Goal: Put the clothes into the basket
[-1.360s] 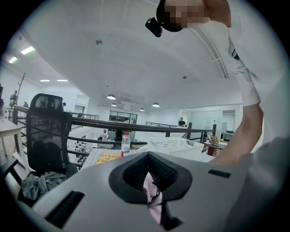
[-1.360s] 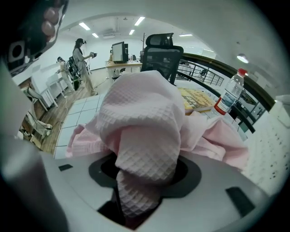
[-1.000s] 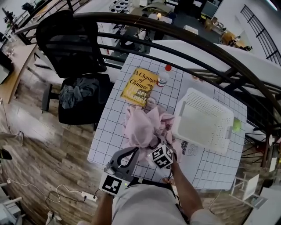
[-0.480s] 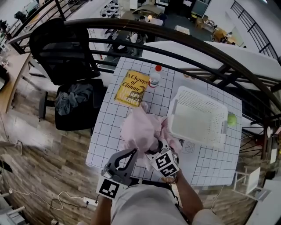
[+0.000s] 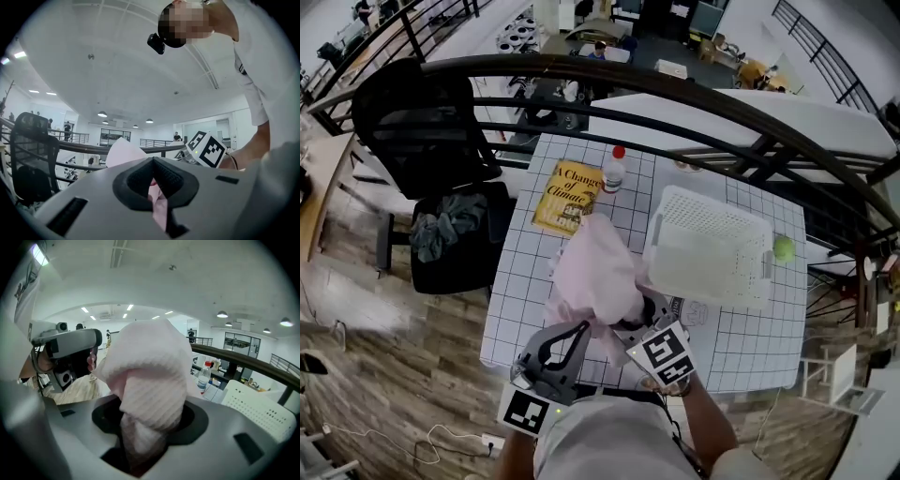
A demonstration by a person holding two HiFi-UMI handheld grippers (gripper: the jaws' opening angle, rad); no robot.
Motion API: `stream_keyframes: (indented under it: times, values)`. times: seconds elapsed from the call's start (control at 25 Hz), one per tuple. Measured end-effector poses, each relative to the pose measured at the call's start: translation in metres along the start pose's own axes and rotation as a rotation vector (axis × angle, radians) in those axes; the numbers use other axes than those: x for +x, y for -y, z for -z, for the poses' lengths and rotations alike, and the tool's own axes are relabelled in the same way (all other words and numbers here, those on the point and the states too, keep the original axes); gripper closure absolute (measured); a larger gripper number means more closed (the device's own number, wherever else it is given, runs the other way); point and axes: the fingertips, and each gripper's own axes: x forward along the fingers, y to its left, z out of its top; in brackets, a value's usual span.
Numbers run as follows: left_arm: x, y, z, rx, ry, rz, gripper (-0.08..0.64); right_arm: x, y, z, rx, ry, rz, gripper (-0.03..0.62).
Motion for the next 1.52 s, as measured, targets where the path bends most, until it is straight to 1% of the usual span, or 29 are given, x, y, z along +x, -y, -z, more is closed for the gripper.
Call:
stream_keyframes:
  times: [0.28, 0.52, 0.68, 0.8, 1.04, 1.16, 1.32, 1.52]
  values:
    - [0.017, 0.011, -0.018, 0.031, 0.026, 0.055, 0.56, -0.03, 0.024, -0.03, -0.011, 0.062, 0.066, 0.357]
    - [0.039, 0.028, -0.03, 0.062, 0.038, 0.128, 0.56, -0.055, 0.05, -0.042, -0.001, 0.103, 0.141, 0.357]
    - [0.056, 0.036, -0.043, 0.07, 0.067, 0.152, 0.56, -0.071, 0.069, -0.049, 0.009, 0.129, 0.175, 0.357]
    - [0.07, 0.044, -0.047, 0.088, 0.069, 0.174, 0.56, -0.083, 0.086, -0.051, 0.016, 0.146, 0.202, 0.357]
    - [0.099, 0.062, -0.053, 0.114, 0.063, 0.216, 0.56, -0.107, 0.122, -0.05, 0.033, 0.172, 0.249, 0.357]
    - [0.114, 0.071, -0.053, 0.133, 0.059, 0.236, 0.56, -0.117, 0.142, -0.049, 0.023, 0.175, 0.282, 0.357]
    - [0.131, 0.08, -0.05, 0.136, 0.046, 0.257, 0.56, -0.127, 0.169, -0.038, 0.012, 0.16, 0.324, 0.357]
    - [0.151, 0.09, -0.043, 0.136, 0.027, 0.276, 0.56, -0.131, 0.195, -0.019, 0.013, 0.131, 0.349, 0.357]
